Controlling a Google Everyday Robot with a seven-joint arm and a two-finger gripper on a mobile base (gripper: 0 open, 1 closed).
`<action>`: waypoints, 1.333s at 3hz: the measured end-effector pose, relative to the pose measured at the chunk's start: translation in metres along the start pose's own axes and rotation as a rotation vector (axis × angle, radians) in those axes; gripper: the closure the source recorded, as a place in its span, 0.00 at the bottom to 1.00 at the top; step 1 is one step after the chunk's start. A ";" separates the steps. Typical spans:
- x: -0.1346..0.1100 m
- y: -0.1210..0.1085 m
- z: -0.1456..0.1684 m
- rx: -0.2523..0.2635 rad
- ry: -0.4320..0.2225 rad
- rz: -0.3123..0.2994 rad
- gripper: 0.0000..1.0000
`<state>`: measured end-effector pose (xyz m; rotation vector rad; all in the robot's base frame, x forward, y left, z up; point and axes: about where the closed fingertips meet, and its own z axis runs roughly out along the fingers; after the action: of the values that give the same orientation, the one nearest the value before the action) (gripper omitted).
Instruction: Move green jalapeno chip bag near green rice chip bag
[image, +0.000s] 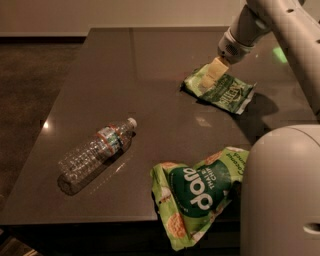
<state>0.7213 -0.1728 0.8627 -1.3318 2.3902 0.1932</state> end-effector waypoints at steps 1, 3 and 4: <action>-0.006 0.004 0.010 -0.020 -0.009 -0.007 0.00; -0.012 0.012 0.015 -0.050 -0.013 -0.029 0.41; -0.011 0.018 0.009 -0.058 -0.016 -0.039 0.64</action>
Offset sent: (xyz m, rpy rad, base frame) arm -0.0021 0.0201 -0.0064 0.0214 0.0288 0.0530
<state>0.7145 -0.1516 0.8575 -1.3960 2.3598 0.2640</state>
